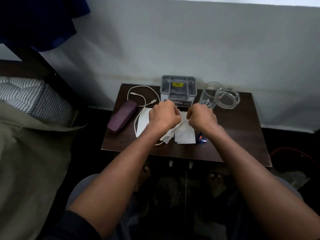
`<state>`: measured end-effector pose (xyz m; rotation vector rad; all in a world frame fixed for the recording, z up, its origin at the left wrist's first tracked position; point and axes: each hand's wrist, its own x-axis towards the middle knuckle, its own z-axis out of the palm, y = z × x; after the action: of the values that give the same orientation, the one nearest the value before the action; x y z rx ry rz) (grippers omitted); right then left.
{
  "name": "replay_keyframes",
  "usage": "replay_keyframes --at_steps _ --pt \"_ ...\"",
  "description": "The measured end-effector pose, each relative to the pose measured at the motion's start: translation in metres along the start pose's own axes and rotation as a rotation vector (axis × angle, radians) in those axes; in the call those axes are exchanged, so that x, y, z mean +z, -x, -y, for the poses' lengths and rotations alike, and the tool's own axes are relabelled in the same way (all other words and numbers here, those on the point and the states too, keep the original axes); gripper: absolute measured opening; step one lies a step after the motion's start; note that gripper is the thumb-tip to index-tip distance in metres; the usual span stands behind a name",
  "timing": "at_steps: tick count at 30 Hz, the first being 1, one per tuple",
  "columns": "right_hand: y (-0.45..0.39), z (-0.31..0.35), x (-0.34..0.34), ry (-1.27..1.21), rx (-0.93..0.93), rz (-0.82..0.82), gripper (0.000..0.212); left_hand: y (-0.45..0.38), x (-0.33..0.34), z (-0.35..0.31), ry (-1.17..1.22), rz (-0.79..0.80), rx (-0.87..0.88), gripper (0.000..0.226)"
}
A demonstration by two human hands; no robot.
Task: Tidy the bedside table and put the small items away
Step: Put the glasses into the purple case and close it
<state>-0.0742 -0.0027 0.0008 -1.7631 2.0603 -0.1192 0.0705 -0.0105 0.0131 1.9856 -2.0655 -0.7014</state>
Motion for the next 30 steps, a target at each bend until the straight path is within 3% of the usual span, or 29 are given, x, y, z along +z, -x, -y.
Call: replay_keyframes --at_steps 5,8,14,21,30 --pt "-0.013 0.006 0.002 -0.007 -0.066 0.052 0.015 -0.009 -0.006 0.001 -0.028 0.061 0.056 0.012" --pt "-0.015 0.003 -0.001 0.059 -0.108 0.076 0.024 -0.012 -0.007 -0.001 -0.027 0.064 0.069 0.014" --pt "-0.016 -0.026 -0.020 0.163 -0.221 0.271 0.036 -0.009 0.006 -0.021 -0.041 0.091 0.129 0.015" --pt "-0.006 -0.022 -0.026 0.073 -0.235 0.155 0.028 -0.005 0.011 -0.032 -0.087 0.126 0.139 0.024" --pt "-0.010 0.055 0.007 -0.111 -0.244 0.059 0.015 -0.002 -0.026 0.020 -0.150 -0.004 -0.035 0.028"
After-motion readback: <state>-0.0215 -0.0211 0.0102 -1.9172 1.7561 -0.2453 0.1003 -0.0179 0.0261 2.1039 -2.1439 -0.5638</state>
